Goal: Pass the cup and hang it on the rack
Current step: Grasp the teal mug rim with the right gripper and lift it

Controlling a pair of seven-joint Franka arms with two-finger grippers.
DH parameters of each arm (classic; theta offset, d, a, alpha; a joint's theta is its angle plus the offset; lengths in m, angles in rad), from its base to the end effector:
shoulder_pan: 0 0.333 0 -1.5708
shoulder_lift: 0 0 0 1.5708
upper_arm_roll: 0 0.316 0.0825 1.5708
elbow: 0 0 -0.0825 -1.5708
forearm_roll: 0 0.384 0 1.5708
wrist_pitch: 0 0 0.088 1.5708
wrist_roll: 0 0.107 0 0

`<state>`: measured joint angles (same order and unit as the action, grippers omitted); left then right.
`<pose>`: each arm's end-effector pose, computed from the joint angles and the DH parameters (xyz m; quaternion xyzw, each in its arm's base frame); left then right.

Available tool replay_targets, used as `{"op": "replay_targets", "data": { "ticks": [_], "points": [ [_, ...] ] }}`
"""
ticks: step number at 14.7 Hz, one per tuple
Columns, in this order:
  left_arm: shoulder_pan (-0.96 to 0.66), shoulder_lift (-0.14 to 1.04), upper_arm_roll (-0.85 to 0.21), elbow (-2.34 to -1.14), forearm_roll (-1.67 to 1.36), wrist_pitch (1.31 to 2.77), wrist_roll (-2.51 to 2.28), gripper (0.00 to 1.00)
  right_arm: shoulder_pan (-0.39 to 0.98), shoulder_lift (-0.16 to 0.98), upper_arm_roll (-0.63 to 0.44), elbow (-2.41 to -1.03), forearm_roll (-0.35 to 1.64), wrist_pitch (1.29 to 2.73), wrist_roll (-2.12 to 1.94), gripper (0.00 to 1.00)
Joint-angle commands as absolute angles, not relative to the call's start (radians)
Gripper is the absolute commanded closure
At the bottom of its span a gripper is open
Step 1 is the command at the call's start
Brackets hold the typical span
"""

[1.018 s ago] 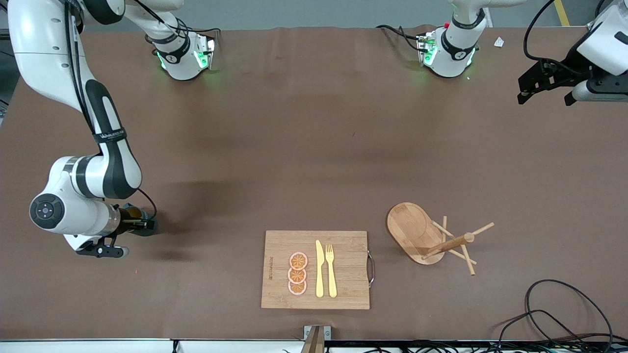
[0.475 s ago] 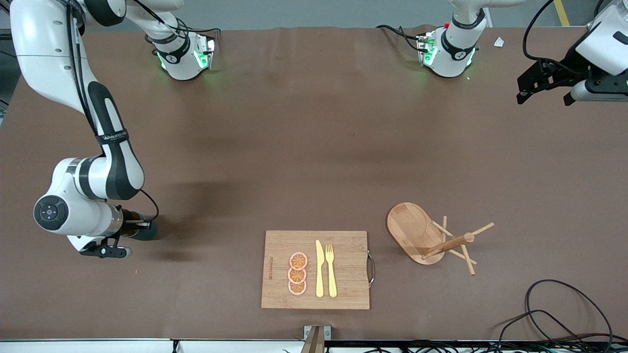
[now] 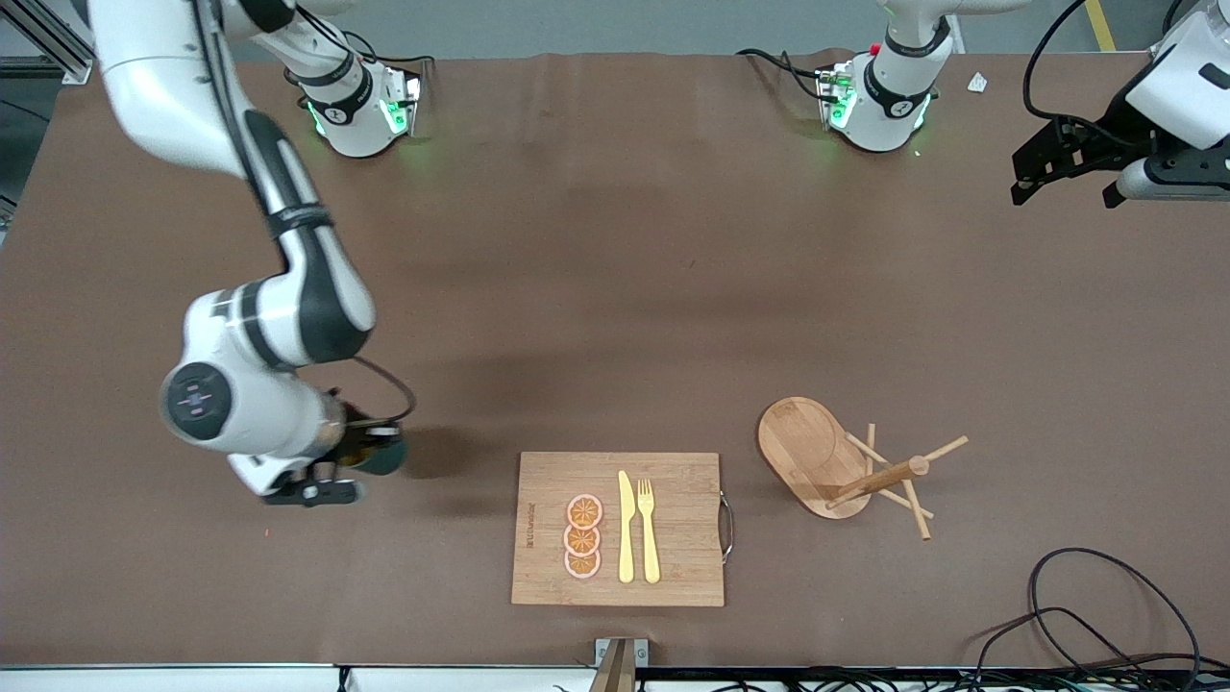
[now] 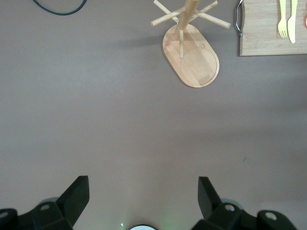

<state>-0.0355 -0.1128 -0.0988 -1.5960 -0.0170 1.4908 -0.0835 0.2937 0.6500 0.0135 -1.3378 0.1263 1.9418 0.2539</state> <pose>0.5054 -0.0736 0.6654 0.9997 -0.0258 0.0032 0.0033 0.6888 0.2253 0.3442 -0.9978 -0.0011 0.0393 0.0536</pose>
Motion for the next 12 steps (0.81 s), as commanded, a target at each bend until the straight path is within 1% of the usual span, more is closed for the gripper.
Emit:
{"op": "replay_targets", "data": {
  "ticks": [1,3,6,7,9,11,12],
  "points": [
    [-0.035,-0.107,-0.1,-1.583,-0.026,1.491,-0.08,0.0,0.46,0.679,0.005,-1.27,0.144,1.963,0.453,0.99],
    [-0.034,-0.107,-0.1,-1.583,-0.028,1.49,-0.08,0.0,0.573,0.741,0.003,-1.23,0.144,2.063,0.605,0.99],
    [-0.035,-0.107,-0.1,-1.583,-0.028,1.493,-0.08,0.0,0.676,0.825,0.006,-1.197,0.146,2.23,0.748,0.99],
    [-0.035,-0.106,-0.1,-1.583,-0.028,1.493,-0.08,0.0,0.714,0.863,0.008,-1.166,0.149,2.285,0.818,0.99],
    [-0.035,-0.101,-0.1,-1.58,-0.031,1.493,-0.081,0.0,0.762,0.937,0.008,-1.088,0.15,2.309,0.905,0.99],
    [-0.041,-0.098,-0.1,-1.58,-0.032,1.502,-0.1,0.0,0.794,0.963,0.006,-1.081,0.149,2.338,0.932,0.97],
    [-0.044,-0.092,-0.101,-1.58,-0.031,1.506,-0.103,0.0,0.798,0.963,0.006,-1.081,0.15,2.335,0.945,0.92]
  ]
}}
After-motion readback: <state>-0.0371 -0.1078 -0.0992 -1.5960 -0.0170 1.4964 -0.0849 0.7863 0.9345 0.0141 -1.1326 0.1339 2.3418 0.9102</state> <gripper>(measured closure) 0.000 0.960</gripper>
